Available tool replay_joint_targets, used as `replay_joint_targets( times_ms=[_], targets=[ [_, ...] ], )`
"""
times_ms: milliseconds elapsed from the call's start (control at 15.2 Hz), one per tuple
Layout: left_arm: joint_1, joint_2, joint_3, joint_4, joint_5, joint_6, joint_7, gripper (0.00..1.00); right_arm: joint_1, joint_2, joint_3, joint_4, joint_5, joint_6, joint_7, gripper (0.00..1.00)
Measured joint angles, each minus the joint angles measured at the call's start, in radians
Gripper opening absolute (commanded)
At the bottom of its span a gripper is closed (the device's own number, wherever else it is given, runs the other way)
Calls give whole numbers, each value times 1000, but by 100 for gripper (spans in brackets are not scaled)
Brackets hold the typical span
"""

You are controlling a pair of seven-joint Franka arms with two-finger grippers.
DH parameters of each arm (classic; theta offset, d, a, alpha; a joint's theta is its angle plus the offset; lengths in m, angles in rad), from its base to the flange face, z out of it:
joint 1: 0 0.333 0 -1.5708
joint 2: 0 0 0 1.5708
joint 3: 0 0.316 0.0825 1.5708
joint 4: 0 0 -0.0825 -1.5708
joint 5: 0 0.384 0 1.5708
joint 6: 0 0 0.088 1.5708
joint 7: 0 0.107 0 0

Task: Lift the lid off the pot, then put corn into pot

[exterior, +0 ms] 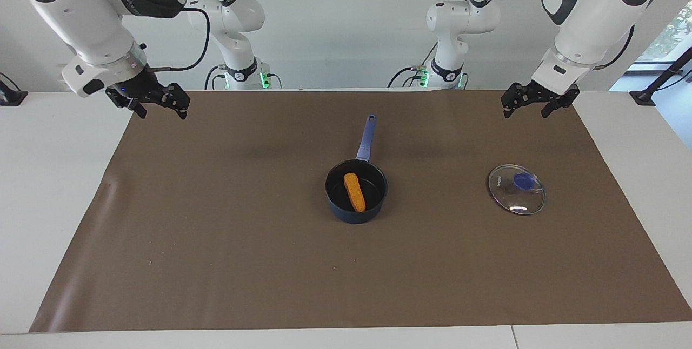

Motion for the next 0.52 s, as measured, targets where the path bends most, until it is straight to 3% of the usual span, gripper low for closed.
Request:
replay_joint_targets(
  times_ms=[525],
  targets=[
    [1, 0, 1, 0, 0, 3, -2, 100, -31, 1, 7, -2, 0, 18, 0, 100]
  ],
)
